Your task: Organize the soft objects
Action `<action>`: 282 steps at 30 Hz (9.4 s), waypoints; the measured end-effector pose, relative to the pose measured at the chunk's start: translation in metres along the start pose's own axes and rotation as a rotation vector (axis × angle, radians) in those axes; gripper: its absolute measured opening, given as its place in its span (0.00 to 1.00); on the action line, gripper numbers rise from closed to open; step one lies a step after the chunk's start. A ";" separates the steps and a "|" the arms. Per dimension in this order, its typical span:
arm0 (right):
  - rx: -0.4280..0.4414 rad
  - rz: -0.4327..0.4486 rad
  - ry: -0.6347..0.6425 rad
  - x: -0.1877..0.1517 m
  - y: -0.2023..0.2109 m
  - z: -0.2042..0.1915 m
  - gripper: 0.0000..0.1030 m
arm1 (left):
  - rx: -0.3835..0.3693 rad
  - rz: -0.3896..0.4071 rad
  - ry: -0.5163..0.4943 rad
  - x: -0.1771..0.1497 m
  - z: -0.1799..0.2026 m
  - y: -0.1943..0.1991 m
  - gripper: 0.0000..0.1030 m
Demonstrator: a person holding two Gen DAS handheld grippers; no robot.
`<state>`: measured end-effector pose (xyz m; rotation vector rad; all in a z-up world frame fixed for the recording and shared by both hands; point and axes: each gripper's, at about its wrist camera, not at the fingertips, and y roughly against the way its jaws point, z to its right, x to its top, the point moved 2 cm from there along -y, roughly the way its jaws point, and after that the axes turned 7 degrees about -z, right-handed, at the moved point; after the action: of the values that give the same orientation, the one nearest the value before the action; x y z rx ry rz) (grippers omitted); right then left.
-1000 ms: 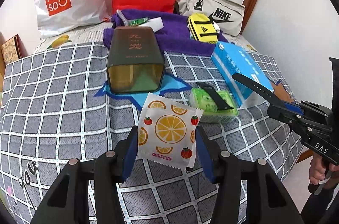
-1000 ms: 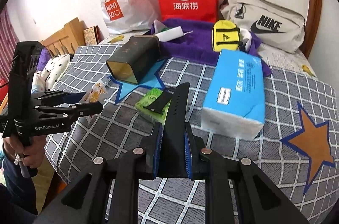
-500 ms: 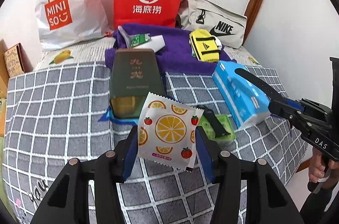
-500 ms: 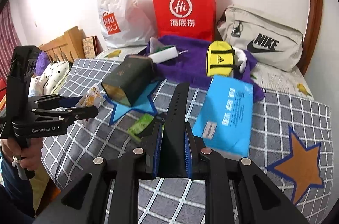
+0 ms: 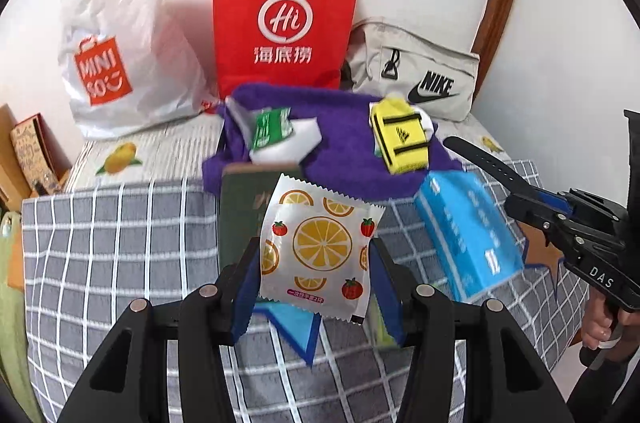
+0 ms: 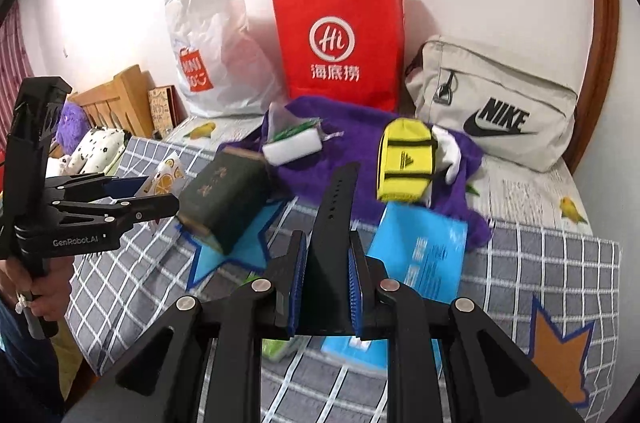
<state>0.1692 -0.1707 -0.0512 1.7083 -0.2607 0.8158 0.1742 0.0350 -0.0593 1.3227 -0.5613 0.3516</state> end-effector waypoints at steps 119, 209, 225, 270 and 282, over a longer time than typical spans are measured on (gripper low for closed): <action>-0.001 -0.189 0.059 0.037 -0.059 0.014 0.45 | 0.034 -0.190 0.018 0.061 0.015 -0.049 0.72; -0.028 -0.208 -0.284 -0.077 -0.077 -0.065 0.72 | -0.050 -0.161 0.015 -0.102 -0.041 -0.025 0.19; -0.133 -0.225 -0.293 -0.067 -0.112 -0.073 0.74 | -0.125 -0.185 0.025 -0.107 -0.044 -0.033 0.19; -0.020 -0.079 -0.136 -0.055 -0.048 -0.064 0.71 | -0.079 -0.124 0.010 -0.088 -0.027 -0.009 0.19; -0.006 -0.080 -0.141 -0.063 -0.041 -0.055 0.71 | -0.020 -0.247 0.040 -0.118 -0.040 -0.043 0.29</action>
<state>0.1253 -0.1224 -0.1179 1.7617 -0.2890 0.6363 0.1085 0.0728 -0.1669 1.3457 -0.3622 0.1685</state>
